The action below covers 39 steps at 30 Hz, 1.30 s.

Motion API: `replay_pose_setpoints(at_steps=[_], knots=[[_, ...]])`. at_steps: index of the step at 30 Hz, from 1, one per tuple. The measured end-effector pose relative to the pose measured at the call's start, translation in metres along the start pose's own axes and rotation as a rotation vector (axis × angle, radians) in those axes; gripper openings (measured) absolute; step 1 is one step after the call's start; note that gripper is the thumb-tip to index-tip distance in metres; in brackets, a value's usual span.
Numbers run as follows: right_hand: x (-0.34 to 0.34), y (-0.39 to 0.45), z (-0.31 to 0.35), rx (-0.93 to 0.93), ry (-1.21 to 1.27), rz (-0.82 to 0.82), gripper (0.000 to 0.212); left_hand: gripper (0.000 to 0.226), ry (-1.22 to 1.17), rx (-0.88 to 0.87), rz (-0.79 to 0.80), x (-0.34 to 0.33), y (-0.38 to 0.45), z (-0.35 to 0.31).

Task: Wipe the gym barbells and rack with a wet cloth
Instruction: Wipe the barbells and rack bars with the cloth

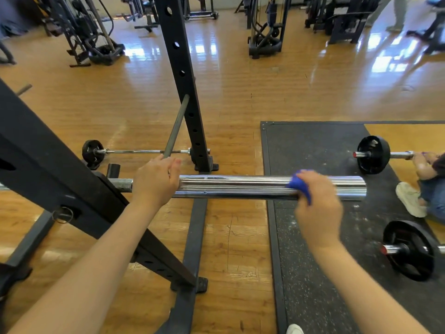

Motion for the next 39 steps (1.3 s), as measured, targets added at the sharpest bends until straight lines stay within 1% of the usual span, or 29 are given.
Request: replay_pose_setpoints(at_steps=[3,5,6,8,11,13,15,17,20,21,23,25,27,29,32,35,39], knots=[[-0.039,-0.007,0.035,0.134,0.073,0.174,0.034,0.055,0.012,-0.031,-0.024,0.001,0.000,0.000],[-0.035,-0.005,0.033,0.171,0.076,0.221,0.039,0.063,0.028,-0.044,-0.041,0.002,0.000,-0.001],[-0.026,-0.004,0.025,0.170,0.066,0.219,0.040,0.065,0.033,-0.052,-0.052,0.003,0.000,-0.001],[0.001,-0.002,0.001,0.089,0.024,0.148,0.042,0.070,0.042,-0.064,-0.065,0.004,-0.001,-0.002],[0.035,0.001,-0.027,-0.066,-0.031,0.000,0.043,0.070,0.042,-0.064,-0.080,0.003,0.000,-0.001],[0.039,0.002,-0.029,-0.123,-0.039,-0.071,0.041,0.070,0.038,-0.072,-0.095,0.003,0.000,-0.001],[0.024,0.004,-0.017,-0.148,-0.031,-0.098,0.038,0.067,0.035,-0.082,-0.108,0.003,-0.001,-0.002],[-0.005,0.004,0.007,-0.113,0.003,-0.024,0.036,0.058,0.029,-0.086,-0.104,0.003,-0.001,-0.002],[-0.039,0.006,0.042,-0.039,0.050,0.115,0.022,0.048,0.020,-0.094,-0.093,0.003,0.000,-0.001],[-0.042,0.011,0.047,-0.052,0.055,0.155,0.021,0.045,0.011,-0.099,-0.097,0.002,0.000,0.001],[-0.041,0.024,0.045,-0.142,0.057,0.232,0.022,0.042,-0.007,-0.115,-0.110,0.003,0.000,0.001],[-0.037,0.033,0.038,-0.230,0.059,0.271,0.022,0.045,-0.006,-0.134,-0.124,0.002,0.001,0.002],[-0.035,0.034,0.039,-0.232,0.034,0.252,0.023,0.058,0.007,-0.149,-0.132,0.001,0.001,0.003],[-0.036,0.027,0.044,-0.173,0.032,0.221,0.024,0.065,0.010,-0.151,-0.132,-0.002,0.002,0.005],[-0.032,0.010,0.046,-0.145,0.029,0.175,0.028,0.062,-0.004,-0.142,-0.123,-0.004,0.003,0.005],[-0.025,-0.008,0.050,-0.104,0.003,0.086,0.030,0.050,0.004,-0.136,-0.129,-0.006,0.004,0.007],[-0.019,-0.013,0.053,-0.173,0.096,0.081,0.030,0.051,0.004,-0.119,-0.128,-0.007,0.005,0.006]])
Point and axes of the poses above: each hand's wrist, its own y-axis towards the middle knuckle, its own x-axis out of the back of the hand, z = x × y, the point moved 2 cm from there along y, towards the middle knuckle, and after that the axes turned 11 degrees about y, right-handed, at the moved point
